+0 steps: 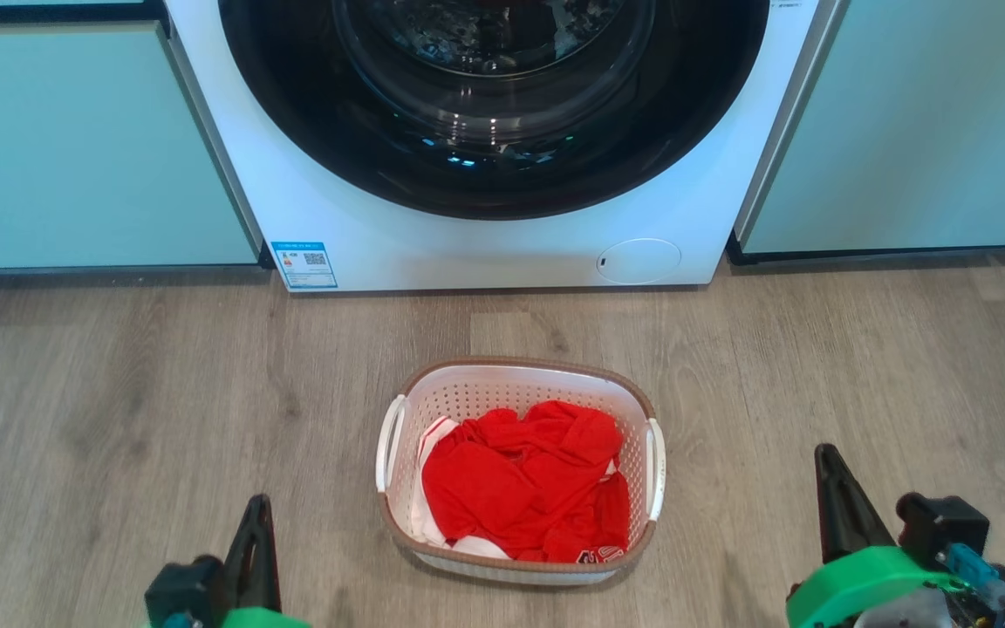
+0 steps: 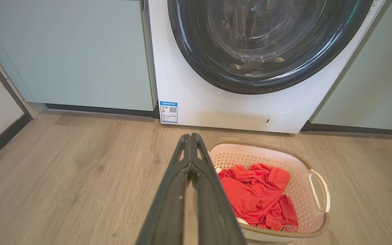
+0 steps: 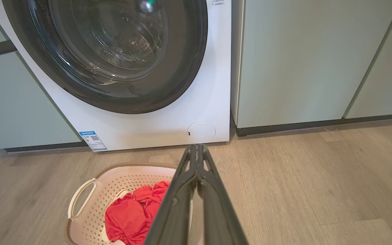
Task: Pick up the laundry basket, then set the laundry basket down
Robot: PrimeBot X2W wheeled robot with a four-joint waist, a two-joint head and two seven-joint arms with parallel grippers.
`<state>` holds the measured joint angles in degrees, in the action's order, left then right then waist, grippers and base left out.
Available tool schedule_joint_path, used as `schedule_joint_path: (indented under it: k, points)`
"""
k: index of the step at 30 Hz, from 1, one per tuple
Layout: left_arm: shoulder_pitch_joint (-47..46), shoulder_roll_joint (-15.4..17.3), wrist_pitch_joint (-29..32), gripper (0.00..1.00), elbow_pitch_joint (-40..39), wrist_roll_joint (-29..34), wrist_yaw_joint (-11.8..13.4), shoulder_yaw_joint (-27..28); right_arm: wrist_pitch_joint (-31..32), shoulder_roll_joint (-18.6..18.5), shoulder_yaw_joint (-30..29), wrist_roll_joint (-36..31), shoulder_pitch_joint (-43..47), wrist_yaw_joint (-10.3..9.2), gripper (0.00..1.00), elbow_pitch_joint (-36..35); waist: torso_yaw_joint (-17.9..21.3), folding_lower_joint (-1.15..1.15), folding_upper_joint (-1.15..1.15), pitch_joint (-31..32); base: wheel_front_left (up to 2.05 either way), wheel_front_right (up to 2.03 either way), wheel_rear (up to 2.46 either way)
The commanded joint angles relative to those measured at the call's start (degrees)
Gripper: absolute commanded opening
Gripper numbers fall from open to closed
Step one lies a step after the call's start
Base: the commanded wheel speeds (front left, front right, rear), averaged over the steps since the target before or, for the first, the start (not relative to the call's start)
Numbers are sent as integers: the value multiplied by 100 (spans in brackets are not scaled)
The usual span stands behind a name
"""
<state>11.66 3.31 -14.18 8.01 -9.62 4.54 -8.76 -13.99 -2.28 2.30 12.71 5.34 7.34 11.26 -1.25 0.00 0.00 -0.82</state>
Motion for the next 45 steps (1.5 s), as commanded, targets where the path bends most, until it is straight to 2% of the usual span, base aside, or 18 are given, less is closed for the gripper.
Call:
schedule_joint_path:
  k: [1,45]
  points:
    - [-87,8,17,0,-175,-125,-17,13,11,-9,-1,121,-99,0,0,-174,2,0,0,1,0,0,0]
    - [-698,114,621,0,118,-3185,-446,390,610,-151,-152,3071,-473,5,0,-14,46,0,0,23,0,0,0]
